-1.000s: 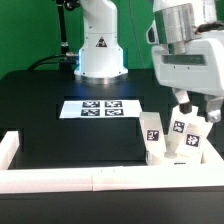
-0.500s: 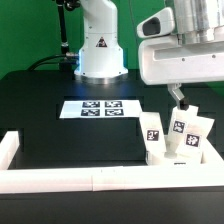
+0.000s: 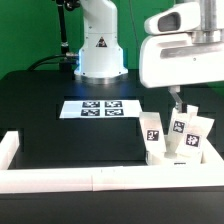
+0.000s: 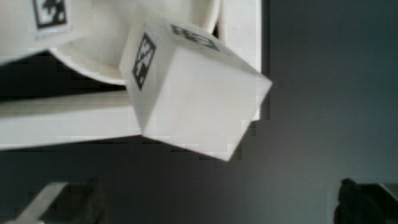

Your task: Assemble stool

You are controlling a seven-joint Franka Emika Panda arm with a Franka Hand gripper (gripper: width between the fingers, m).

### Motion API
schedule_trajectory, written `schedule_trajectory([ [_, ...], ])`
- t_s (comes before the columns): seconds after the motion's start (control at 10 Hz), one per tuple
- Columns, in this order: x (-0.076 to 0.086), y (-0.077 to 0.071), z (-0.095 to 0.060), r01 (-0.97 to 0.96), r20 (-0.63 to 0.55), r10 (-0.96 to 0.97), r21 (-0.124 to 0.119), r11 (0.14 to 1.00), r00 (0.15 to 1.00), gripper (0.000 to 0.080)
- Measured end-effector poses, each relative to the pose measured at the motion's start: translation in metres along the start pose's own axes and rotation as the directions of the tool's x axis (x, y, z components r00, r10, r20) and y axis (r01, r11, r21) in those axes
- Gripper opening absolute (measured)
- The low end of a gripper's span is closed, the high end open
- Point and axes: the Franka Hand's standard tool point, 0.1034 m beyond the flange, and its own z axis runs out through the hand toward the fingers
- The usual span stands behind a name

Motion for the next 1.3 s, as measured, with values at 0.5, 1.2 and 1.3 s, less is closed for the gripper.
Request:
schedule_trajectory([
  [0.5, -0.005, 0.003, 0.005, 0.327, -0.031, -0.329, -0.041, 0.944, 0.944, 0.0648],
  [1.2, -0.021, 0.007, 0.024, 0.565, 0.137, -0.562, 0.019, 0.825, 0.816, 0.0648],
  [1.3, -0.021, 0.008, 0.024, 0.563, 0.137, -0.560, 0.018, 0.826, 0.817, 0.0648],
])
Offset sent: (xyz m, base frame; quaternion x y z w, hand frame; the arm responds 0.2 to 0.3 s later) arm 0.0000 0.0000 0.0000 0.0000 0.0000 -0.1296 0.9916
